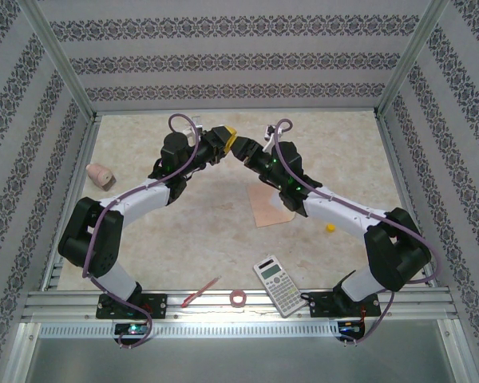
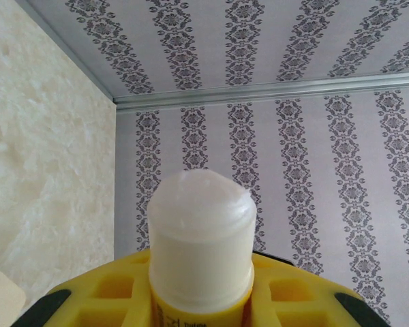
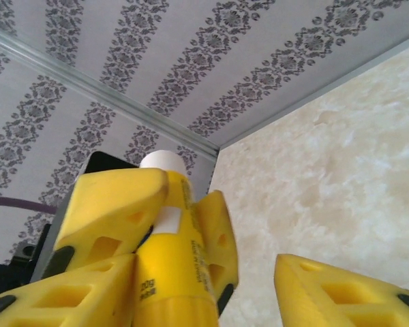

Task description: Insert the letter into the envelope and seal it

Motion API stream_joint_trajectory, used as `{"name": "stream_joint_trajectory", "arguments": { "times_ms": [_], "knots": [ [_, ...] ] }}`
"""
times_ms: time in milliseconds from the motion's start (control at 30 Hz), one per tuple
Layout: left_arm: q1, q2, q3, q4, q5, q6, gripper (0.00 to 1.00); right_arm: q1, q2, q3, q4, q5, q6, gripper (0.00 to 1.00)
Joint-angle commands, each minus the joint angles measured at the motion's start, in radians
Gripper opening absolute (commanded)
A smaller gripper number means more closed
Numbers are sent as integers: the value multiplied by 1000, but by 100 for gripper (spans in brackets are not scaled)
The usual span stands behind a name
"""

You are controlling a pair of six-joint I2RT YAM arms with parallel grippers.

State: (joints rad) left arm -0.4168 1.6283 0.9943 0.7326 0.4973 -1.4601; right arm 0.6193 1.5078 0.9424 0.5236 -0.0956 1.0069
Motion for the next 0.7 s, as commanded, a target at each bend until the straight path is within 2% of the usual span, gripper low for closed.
{"name": "stream_joint_trajectory", "arguments": {
  "times_ms": [0,200,400,567,667],
  "knots": [
    [8,16,24,50,36,37,15,11,-64,-27,-33,31,-42,63],
    [40,15,65,-40,78,114,13,-17,-184,-103,-108,61,-76,67],
    [75,2,140,-291,127,307,13,-107,-342,-166,-231,55,-121,69],
    [89,10,183,-378,156,379,13,-195,-410,-180,-313,-11,-139,70],
    [90,10,221,-459,186,488,13,-265,-433,-180,-362,-73,-149,70]
  ]
}}
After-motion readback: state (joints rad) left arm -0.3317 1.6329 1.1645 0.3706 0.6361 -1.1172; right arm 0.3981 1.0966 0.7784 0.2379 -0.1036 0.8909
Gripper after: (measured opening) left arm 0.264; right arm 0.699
